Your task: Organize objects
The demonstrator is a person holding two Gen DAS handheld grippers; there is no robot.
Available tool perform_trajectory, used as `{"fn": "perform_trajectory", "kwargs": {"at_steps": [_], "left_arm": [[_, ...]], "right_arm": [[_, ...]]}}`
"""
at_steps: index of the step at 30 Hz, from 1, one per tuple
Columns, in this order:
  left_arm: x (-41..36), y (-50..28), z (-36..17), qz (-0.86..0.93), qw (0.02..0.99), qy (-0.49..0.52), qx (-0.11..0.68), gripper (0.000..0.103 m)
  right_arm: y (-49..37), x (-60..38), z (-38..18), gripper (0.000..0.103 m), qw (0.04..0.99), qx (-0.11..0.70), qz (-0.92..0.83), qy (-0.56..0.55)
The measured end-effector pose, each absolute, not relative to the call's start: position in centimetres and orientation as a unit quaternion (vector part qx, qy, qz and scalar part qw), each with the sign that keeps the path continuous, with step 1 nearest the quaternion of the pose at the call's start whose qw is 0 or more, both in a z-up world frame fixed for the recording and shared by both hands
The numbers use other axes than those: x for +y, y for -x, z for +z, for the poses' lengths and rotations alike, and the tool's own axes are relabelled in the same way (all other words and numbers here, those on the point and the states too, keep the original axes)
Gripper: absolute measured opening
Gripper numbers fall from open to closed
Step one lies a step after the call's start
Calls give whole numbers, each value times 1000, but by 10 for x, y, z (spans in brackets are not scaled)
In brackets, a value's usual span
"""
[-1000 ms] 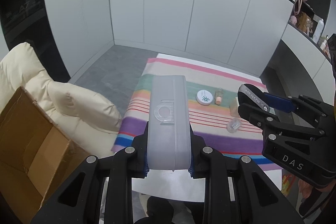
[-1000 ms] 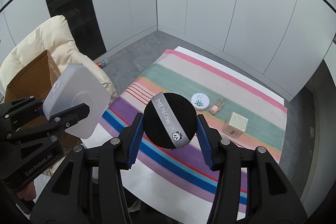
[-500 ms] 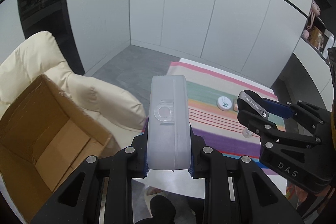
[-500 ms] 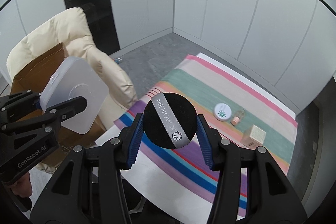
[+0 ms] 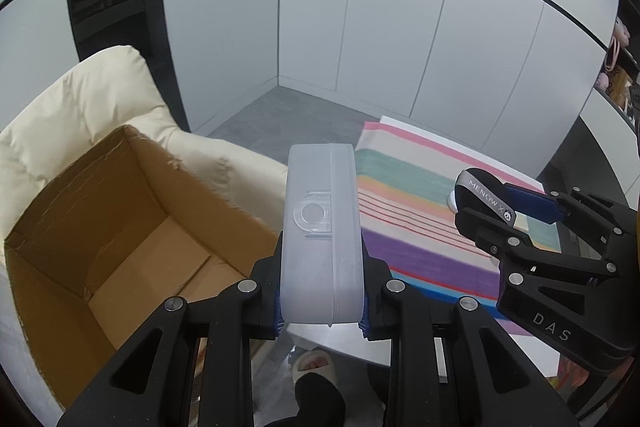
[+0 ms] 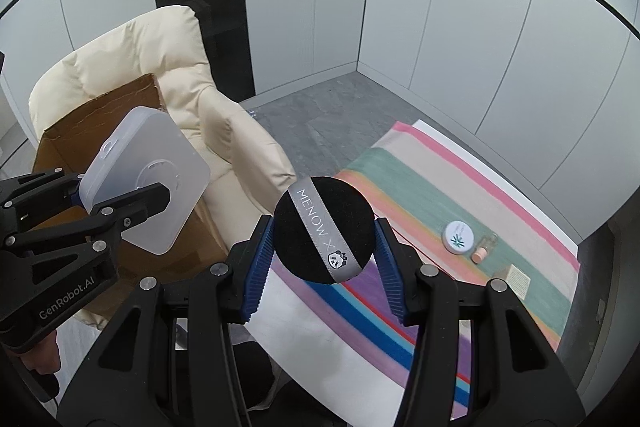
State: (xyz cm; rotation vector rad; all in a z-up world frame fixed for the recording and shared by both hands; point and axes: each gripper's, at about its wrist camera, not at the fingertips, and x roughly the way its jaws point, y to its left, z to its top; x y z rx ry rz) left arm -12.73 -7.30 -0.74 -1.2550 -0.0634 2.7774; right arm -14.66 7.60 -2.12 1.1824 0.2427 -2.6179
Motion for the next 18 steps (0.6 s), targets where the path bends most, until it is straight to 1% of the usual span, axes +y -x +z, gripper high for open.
{"fn": "perform_trajectory", "kwargs": {"at_steps": [18], "left_arm": [[-137, 107, -10, 910, -11, 413, -41, 28]], "right_arm": [[149, 7, -19, 52, 181, 102, -892, -401]]}}
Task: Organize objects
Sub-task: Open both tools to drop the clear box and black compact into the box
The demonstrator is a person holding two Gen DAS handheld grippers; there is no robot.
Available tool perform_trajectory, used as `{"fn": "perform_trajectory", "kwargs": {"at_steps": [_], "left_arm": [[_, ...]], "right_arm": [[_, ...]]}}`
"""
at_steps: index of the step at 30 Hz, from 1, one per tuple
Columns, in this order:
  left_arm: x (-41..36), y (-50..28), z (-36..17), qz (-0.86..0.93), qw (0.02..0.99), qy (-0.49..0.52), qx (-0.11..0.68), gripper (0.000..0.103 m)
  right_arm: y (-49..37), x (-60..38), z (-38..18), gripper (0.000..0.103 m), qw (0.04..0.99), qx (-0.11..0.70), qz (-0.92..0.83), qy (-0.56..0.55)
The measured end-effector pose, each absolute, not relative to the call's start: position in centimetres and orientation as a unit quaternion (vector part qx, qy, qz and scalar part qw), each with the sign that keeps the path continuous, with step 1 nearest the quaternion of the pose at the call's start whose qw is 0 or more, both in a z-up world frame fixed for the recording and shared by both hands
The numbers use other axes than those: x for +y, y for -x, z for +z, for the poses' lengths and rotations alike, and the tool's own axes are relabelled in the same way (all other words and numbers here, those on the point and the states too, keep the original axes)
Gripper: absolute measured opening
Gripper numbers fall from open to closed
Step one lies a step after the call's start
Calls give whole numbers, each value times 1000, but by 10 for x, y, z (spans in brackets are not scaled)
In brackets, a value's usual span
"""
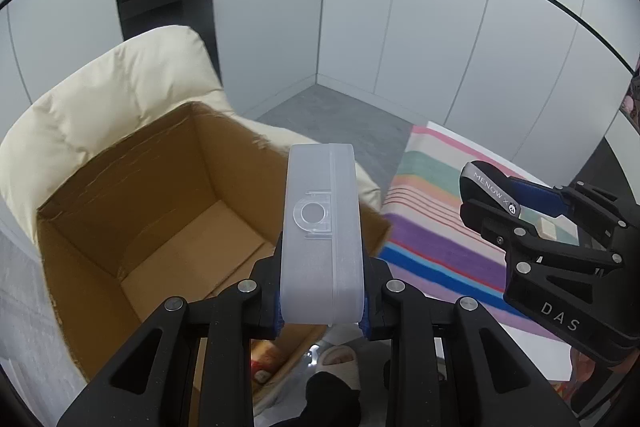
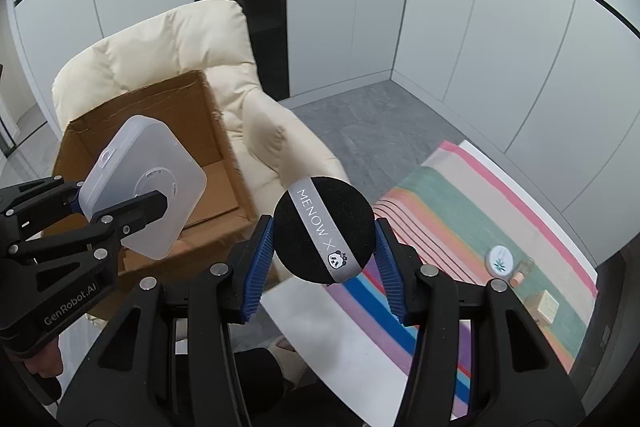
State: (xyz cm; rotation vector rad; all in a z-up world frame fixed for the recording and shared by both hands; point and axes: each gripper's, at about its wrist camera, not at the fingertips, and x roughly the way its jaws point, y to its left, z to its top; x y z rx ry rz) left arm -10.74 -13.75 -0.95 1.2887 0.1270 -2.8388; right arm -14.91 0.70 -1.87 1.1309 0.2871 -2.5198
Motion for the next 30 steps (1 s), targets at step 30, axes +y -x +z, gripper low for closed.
{"fn": "perform_trajectory", "kwargs": {"at_steps": [30], "left_arm": [[-249, 51, -11, -905, 111, -402, 85, 57]], "right_arm": [[131, -122, -23, 52, 277, 140, -865, -393]]}}
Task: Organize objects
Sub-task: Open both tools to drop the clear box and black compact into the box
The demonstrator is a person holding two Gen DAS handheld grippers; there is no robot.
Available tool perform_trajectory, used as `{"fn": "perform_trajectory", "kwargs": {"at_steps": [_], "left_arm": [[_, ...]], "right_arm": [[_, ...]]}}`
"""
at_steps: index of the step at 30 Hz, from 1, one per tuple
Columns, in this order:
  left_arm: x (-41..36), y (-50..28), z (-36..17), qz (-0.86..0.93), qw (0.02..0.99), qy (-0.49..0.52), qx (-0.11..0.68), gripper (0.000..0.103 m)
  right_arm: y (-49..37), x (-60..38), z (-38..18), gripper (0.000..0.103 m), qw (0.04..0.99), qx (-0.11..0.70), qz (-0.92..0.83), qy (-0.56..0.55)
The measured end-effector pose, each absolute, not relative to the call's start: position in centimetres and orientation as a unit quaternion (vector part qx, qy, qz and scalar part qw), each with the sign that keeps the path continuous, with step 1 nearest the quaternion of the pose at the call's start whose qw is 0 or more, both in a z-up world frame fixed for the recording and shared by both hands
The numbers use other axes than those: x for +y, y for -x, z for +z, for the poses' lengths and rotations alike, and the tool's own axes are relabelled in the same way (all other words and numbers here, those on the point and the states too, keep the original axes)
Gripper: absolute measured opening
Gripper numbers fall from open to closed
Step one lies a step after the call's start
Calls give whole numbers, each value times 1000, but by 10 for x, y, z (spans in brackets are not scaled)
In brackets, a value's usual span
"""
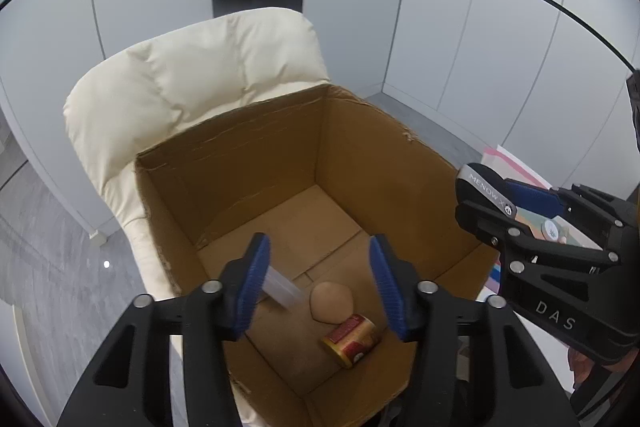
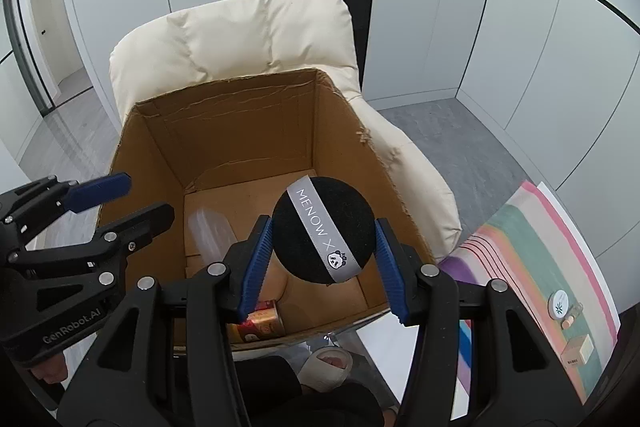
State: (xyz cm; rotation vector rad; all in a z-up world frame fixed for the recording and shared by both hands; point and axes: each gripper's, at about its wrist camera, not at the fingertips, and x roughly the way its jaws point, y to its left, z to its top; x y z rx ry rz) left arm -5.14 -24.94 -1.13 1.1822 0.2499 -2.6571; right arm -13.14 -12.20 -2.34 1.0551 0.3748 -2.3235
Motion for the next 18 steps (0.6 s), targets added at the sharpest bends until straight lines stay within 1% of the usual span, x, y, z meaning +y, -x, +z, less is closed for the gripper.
{"fn": "perform_trajectory", "kwargs": {"at_steps": [1, 4, 5, 7, 12, 18], "left_arm": [[-252, 50, -11, -905, 114, -401, 87, 59], [-258, 49, -9, -905, 121, -397, 91, 64], [-260, 50, -9, -905, 123, -397, 92, 65], [-261, 51, -11, -904, 125, -398, 93, 66], [-259, 54, -13, -903, 123, -401, 96, 67], [-243, 65, -14, -905, 111, -402, 87, 67]], "right_arm": [[131, -123, -24, 54, 278, 141, -865, -393], [130, -126, -25, 55, 280, 140, -863, -396], [130, -127, -26, 58, 281, 141, -863, -396], [129, -127, -26, 78, 275, 141, -866, -394], [133, -118, -25, 87, 264, 125, -872, -393], [136, -100, -27, 87, 248, 129, -875, -397]]}}
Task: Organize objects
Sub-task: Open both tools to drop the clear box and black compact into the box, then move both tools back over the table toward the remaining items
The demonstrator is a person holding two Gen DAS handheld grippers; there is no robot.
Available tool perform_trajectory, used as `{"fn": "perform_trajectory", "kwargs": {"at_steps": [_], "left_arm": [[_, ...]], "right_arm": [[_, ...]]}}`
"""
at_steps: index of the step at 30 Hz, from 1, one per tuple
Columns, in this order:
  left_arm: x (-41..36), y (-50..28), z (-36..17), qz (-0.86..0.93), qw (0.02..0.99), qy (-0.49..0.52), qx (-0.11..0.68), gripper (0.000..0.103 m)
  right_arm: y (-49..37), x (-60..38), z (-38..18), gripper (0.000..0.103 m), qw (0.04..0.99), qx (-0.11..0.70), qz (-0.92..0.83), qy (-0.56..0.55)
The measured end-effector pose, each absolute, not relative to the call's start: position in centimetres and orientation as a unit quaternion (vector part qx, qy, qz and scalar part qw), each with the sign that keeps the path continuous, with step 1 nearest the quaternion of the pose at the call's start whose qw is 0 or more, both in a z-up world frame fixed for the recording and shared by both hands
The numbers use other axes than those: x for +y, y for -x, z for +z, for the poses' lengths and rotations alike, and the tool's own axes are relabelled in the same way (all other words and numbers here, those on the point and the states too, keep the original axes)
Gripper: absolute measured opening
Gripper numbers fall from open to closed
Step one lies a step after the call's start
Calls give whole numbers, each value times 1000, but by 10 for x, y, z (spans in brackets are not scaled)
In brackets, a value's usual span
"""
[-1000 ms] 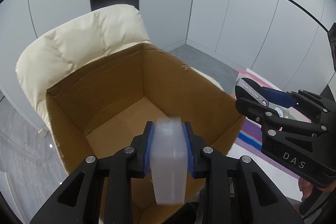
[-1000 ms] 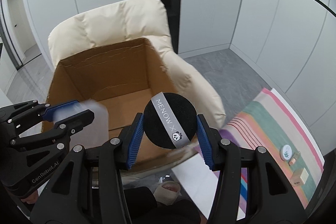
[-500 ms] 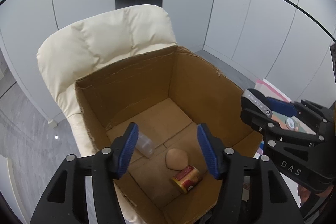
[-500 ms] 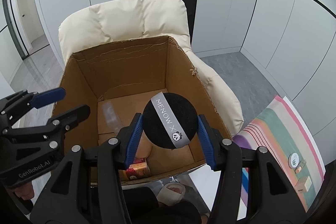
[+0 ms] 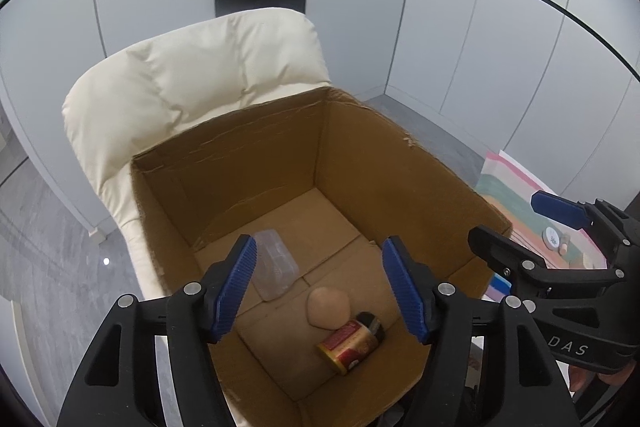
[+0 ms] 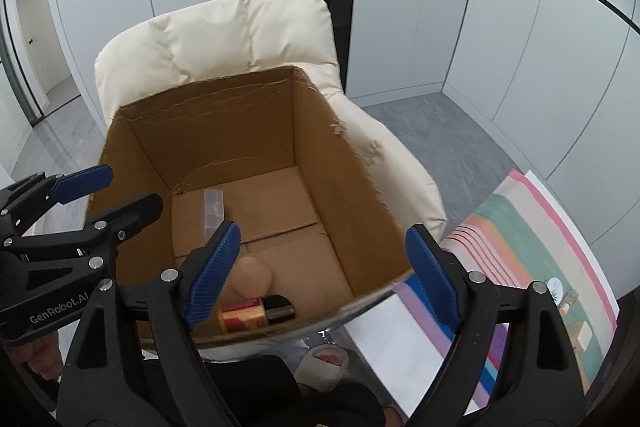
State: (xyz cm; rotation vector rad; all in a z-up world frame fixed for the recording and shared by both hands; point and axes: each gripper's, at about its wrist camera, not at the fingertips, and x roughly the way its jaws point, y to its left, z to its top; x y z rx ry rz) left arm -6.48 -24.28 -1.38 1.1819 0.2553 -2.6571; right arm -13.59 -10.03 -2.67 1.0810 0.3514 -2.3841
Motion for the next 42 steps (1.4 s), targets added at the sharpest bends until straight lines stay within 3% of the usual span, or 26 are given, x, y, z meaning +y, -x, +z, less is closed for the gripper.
{"fn": "perform_trajectory", "kwargs": {"at_steps": [9, 11, 16, 19, 22, 42], "left_arm": [[-209, 85, -15, -907, 84, -407, 72, 68], [-202, 88, -16, -907, 81, -408, 70, 73], [-183, 96, -14, -913, 97, -393, 55, 98], [-173, 100, -11, -916, 105, -385, 48, 99], [-164, 105, -11, -916, 105, -384, 43, 103], [-74, 136, -13, -920, 25, -392, 17, 103]], "right_arm": [[148, -53, -23, 95, 211, 101, -885, -403], [151, -42, -22, 96, 200, 95, -887, -404], [158, -14, -22, 97, 171, 82, -893, -409], [159, 3, -20, 103, 149, 72, -900, -403], [162, 19, -19, 103, 134, 64, -903, -404], [162, 121, -22, 103, 51, 28, -908, -416]]}}
